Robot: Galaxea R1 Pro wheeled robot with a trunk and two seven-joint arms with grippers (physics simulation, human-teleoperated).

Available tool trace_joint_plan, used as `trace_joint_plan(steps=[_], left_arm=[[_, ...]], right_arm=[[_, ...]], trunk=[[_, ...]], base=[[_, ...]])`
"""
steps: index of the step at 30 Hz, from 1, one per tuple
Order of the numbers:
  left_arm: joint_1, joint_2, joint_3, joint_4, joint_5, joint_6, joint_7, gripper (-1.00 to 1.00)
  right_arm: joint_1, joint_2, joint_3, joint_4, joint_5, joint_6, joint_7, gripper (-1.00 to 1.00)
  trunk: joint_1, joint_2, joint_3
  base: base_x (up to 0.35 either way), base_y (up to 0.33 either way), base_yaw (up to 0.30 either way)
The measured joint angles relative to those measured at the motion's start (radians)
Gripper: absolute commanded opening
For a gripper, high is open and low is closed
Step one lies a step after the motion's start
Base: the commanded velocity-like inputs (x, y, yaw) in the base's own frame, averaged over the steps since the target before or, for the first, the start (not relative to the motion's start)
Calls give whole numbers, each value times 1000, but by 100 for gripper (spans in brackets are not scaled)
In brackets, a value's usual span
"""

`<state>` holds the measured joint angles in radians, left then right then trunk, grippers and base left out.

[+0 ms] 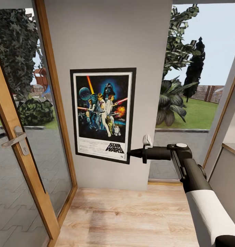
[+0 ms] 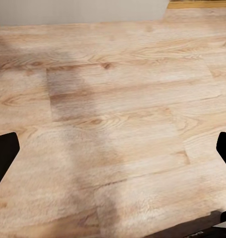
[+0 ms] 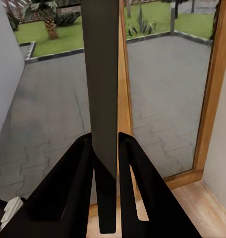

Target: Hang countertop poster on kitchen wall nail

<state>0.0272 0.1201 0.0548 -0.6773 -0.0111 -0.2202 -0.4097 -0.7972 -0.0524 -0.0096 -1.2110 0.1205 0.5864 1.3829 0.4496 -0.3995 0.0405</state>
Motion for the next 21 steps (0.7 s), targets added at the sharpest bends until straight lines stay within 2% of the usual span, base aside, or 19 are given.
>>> trace_joint_plan(steps=[21], left_arm=[[0, 0, 0, -1, 0, 0, 0, 100]], right_arm=[[-1, -1, 0, -1, 0, 1, 5, -100]], trunk=[[0, 0, 0]], base=[[0, 0, 0]])
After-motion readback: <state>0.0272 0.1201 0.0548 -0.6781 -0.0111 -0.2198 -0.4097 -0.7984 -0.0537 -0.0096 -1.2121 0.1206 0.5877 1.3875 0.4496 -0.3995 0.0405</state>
